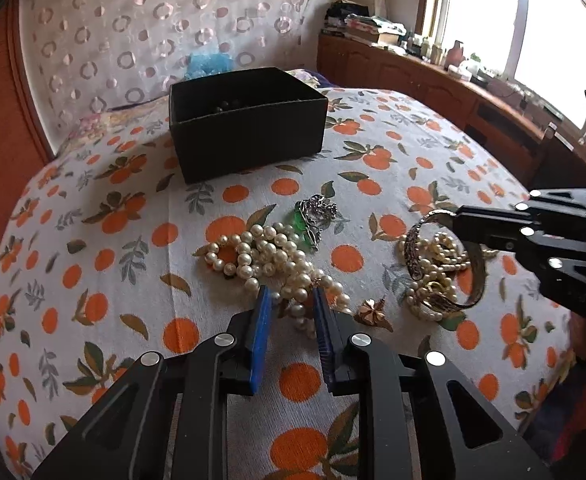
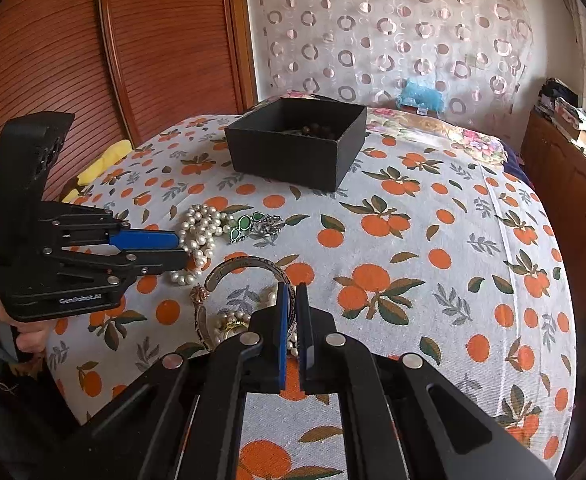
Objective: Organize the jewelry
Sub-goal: 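Lift the gold bangle with the right tool while the left tool grasps the pearl necklace, then lower the pearl necklace into the box with the left tool while the right drops the bangle, then reach the open right tool back to the pearl-and-gold chain on the bed, then grasp the pearl-and-gold chain with the right tool while the left tool grasps the green brooch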
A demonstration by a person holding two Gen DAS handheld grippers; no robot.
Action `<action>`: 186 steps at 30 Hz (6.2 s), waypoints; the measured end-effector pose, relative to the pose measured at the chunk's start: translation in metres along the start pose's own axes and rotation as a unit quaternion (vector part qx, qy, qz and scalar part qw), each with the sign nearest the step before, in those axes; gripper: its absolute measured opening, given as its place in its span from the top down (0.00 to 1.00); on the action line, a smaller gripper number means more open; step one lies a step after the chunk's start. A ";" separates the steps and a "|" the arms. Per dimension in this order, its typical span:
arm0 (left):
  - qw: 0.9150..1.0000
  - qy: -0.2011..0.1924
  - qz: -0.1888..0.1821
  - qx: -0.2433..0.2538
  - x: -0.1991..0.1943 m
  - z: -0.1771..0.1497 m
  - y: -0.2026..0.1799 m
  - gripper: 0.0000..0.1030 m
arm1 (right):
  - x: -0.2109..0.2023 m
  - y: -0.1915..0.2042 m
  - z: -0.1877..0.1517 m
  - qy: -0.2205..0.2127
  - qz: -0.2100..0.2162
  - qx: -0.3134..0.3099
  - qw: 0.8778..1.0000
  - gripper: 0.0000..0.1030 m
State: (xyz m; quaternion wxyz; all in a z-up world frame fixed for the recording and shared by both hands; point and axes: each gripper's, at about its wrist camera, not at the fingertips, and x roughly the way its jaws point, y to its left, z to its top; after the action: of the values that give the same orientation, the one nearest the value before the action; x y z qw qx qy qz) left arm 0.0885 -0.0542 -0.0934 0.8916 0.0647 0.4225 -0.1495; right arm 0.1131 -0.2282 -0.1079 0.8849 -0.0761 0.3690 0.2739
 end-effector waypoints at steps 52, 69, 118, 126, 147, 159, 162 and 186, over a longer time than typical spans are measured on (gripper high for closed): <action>0.977 -0.210 0.022 0.020 -0.138 0.137 0.030 0.94 | -0.014 -0.016 0.082 -0.055 -0.008 -0.014 0.998 0.96; 0.972 -0.228 0.037 0.030 -0.118 0.202 0.042 0.93 | 0.023 -0.048 0.137 -0.062 0.001 -0.011 0.998 0.96; 0.997 -0.076 0.009 -0.021 -0.029 0.064 0.064 0.80 | 0.056 -0.051 0.129 -0.032 -0.014 -0.011 0.999 0.93; 0.997 -0.076 0.004 -0.016 -0.039 0.036 0.043 0.72 | 0.006 -0.049 0.052 -0.012 -0.029 -0.001 0.999 0.91; 0.998 -0.056 -0.008 -0.014 -0.043 -0.008 0.019 0.65 | 0.016 -0.020 -0.011 0.047 0.019 0.024 0.998 0.74; 0.999 -0.047 -0.011 -0.014 -0.038 -0.012 0.016 0.65 | 0.026 -0.007 -0.009 0.037 -0.056 0.007 0.998 0.84; 0.999 -0.045 -0.012 -0.013 -0.034 -0.010 0.016 0.64 | 0.024 -0.012 -0.010 0.033 -0.056 0.018 0.998 0.86; 0.999 0.018 -0.035 -0.002 0.042 0.052 0.008 0.82 | 0.018 -0.021 -0.015 0.015 -0.038 0.044 0.998 0.94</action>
State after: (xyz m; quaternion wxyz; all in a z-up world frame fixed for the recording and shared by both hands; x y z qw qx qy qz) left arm 0.1542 -0.0681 -0.0931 0.8783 0.0504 0.4405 -0.1789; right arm 0.1254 -0.2437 -0.1325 0.8915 -0.0550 0.3912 0.2219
